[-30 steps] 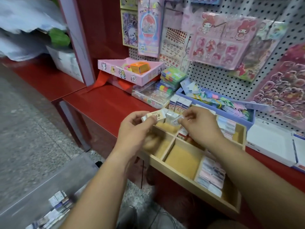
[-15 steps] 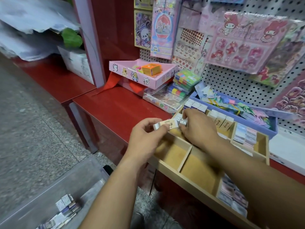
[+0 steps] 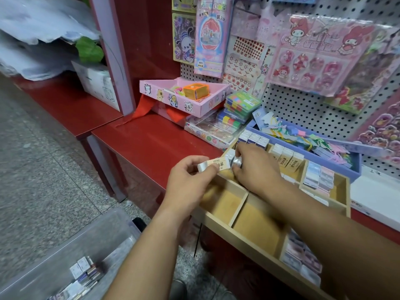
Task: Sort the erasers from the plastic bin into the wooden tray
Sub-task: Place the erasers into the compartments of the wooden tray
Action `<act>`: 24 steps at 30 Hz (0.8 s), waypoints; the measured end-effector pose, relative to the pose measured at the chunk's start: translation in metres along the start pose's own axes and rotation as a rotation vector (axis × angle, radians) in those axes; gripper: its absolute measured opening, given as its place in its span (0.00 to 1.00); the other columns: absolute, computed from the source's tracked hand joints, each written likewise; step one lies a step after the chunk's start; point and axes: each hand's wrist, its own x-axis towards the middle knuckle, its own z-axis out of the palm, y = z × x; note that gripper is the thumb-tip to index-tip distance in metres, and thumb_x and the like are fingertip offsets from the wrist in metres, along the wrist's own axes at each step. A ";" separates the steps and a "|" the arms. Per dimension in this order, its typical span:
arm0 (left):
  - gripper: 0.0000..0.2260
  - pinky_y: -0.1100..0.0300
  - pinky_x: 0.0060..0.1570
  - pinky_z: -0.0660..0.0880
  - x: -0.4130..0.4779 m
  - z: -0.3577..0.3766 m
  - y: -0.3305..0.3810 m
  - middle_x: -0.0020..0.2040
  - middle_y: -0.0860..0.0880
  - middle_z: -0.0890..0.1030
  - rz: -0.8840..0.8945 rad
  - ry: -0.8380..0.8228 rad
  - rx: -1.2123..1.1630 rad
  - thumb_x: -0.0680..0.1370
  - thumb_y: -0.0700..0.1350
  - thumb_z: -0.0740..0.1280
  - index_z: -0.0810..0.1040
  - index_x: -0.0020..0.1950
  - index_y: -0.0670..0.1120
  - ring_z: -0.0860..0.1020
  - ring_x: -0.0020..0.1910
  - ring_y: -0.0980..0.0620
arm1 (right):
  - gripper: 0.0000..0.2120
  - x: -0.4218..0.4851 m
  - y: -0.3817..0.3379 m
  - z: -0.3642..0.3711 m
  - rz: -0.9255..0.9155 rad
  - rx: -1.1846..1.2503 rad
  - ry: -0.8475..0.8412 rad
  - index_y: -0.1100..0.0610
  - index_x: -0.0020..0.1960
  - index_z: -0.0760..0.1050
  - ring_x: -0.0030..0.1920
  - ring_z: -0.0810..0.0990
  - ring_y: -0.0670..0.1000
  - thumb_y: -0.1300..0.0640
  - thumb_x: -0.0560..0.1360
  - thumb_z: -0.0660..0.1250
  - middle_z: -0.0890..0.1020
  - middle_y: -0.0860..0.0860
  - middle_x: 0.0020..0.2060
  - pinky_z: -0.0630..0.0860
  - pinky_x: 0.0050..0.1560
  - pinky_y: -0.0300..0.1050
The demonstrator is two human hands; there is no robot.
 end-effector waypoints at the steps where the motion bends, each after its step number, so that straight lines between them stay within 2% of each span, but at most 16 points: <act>1: 0.08 0.69 0.37 0.74 0.000 0.000 0.000 0.43 0.50 0.82 -0.003 -0.001 0.000 0.76 0.43 0.75 0.84 0.53 0.45 0.76 0.33 0.62 | 0.09 0.000 0.000 0.000 -0.003 -0.002 -0.002 0.51 0.54 0.71 0.51 0.78 0.56 0.51 0.77 0.67 0.79 0.50 0.48 0.74 0.43 0.49; 3: 0.08 0.66 0.38 0.74 0.001 0.001 0.000 0.42 0.50 0.81 -0.010 -0.004 -0.010 0.75 0.43 0.76 0.83 0.53 0.45 0.76 0.32 0.60 | 0.08 0.001 0.000 0.000 0.004 -0.013 -0.006 0.51 0.52 0.71 0.51 0.78 0.56 0.51 0.77 0.67 0.79 0.50 0.48 0.74 0.43 0.49; 7: 0.15 0.53 0.44 0.76 0.001 0.006 0.000 0.36 0.51 0.79 -0.032 -0.008 -0.043 0.67 0.50 0.77 0.84 0.51 0.47 0.75 0.34 0.54 | 0.10 0.005 -0.003 0.000 0.029 -0.035 -0.002 0.53 0.53 0.70 0.51 0.79 0.58 0.50 0.77 0.68 0.80 0.51 0.49 0.76 0.44 0.50; 11: 0.15 0.49 0.46 0.78 0.000 0.009 0.000 0.39 0.50 0.81 -0.030 -0.006 -0.062 0.66 0.52 0.77 0.84 0.50 0.48 0.76 0.37 0.52 | 0.14 0.006 -0.003 -0.002 0.049 -0.033 -0.025 0.53 0.54 0.70 0.51 0.79 0.58 0.48 0.76 0.70 0.80 0.51 0.50 0.71 0.41 0.48; 13: 0.14 0.51 0.43 0.77 0.000 0.010 0.000 0.39 0.51 0.81 -0.017 -0.009 -0.055 0.68 0.51 0.77 0.84 0.51 0.48 0.76 0.35 0.53 | 0.17 0.005 0.003 -0.008 0.102 0.032 -0.054 0.52 0.53 0.70 0.49 0.79 0.56 0.45 0.73 0.74 0.79 0.49 0.46 0.69 0.39 0.48; 14: 0.12 0.53 0.40 0.76 0.000 0.011 0.000 0.39 0.51 0.81 -0.011 -0.010 -0.060 0.71 0.49 0.78 0.84 0.51 0.47 0.75 0.34 0.54 | 0.18 0.004 0.006 -0.013 0.123 0.123 -0.058 0.52 0.52 0.72 0.47 0.78 0.55 0.45 0.72 0.75 0.78 0.48 0.44 0.69 0.39 0.48; 16: 0.09 0.60 0.35 0.74 0.000 0.012 0.001 0.40 0.49 0.80 -0.011 -0.013 -0.082 0.75 0.44 0.77 0.84 0.53 0.45 0.74 0.31 0.56 | 0.11 0.001 0.012 -0.026 0.151 0.412 -0.038 0.51 0.51 0.76 0.40 0.78 0.50 0.49 0.74 0.75 0.79 0.47 0.39 0.71 0.39 0.48; 18: 0.08 0.64 0.34 0.75 -0.001 0.013 0.003 0.42 0.44 0.83 -0.004 -0.028 -0.085 0.76 0.42 0.75 0.84 0.54 0.44 0.76 0.33 0.56 | 0.03 -0.010 0.014 -0.040 0.194 0.742 -0.030 0.50 0.47 0.81 0.35 0.79 0.47 0.51 0.78 0.71 0.82 0.51 0.38 0.74 0.40 0.46; 19: 0.08 0.64 0.35 0.76 -0.002 0.015 0.003 0.44 0.42 0.84 0.007 -0.040 -0.076 0.76 0.42 0.76 0.84 0.54 0.44 0.78 0.36 0.55 | 0.05 -0.018 0.013 -0.046 0.219 0.898 -0.064 0.51 0.47 0.82 0.35 0.80 0.47 0.51 0.79 0.70 0.84 0.54 0.39 0.76 0.40 0.47; 21: 0.09 0.60 0.41 0.78 -0.004 0.019 0.002 0.47 0.42 0.86 0.030 -0.068 -0.053 0.75 0.43 0.76 0.84 0.54 0.44 0.79 0.39 0.53 | 0.07 -0.035 0.008 -0.051 0.242 1.115 -0.173 0.55 0.49 0.83 0.38 0.82 0.50 0.52 0.79 0.70 0.85 0.58 0.43 0.79 0.41 0.46; 24: 0.11 0.53 0.45 0.78 -0.006 0.025 -0.001 0.47 0.42 0.86 0.041 -0.100 -0.015 0.73 0.44 0.78 0.84 0.54 0.45 0.80 0.41 0.51 | 0.11 -0.052 0.007 -0.046 0.299 1.229 -0.221 0.59 0.52 0.81 0.38 0.83 0.51 0.55 0.73 0.75 0.85 0.57 0.41 0.80 0.40 0.42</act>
